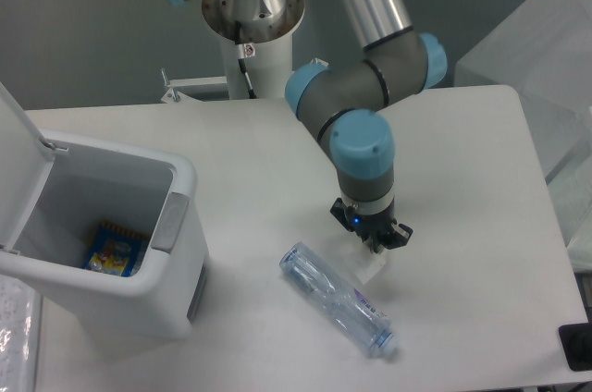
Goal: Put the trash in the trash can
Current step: 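Lower the gripper and close it on the white tissue, then lift the tissue and carry it over the open trash bin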
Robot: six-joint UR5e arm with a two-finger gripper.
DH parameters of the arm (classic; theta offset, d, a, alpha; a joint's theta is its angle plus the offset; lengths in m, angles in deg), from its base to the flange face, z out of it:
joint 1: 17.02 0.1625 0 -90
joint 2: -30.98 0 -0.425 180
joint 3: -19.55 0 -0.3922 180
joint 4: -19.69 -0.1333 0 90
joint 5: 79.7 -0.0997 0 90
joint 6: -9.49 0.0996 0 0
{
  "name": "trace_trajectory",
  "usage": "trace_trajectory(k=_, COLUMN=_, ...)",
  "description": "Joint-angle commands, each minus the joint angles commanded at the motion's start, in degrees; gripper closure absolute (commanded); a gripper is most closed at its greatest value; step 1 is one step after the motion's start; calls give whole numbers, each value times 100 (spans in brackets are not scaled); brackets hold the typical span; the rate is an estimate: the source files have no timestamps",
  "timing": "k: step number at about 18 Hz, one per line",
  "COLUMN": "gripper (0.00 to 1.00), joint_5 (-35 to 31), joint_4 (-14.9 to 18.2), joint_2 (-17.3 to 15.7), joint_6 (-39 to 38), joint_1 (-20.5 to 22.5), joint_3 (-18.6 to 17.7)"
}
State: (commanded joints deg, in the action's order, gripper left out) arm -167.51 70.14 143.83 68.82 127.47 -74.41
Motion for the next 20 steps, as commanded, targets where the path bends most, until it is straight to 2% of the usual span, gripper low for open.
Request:
trace_trajectory(k=3, gripper=73, joint_5=272, joint_4=0, joint_2=-88, joint_6=-446, joint_1=-35, joint_3=219)
trace_trajectory(k=7, gripper=73, joint_5=1141, joint_4=9, joint_2=-167, joint_6=-1212, joint_1=-105, joint_3=597)
trace_trajectory(k=14, gripper=72, joint_5=2671, joint_4=9, joint_2=-764, joint_6=-2021, joint_1=-246, joint_3=651)
trace_trajectory(k=20, gripper=72, joint_5=3498, joint_4=9, joint_2=-1142, joint_6=-2452, joint_1=-615, joint_3=668)
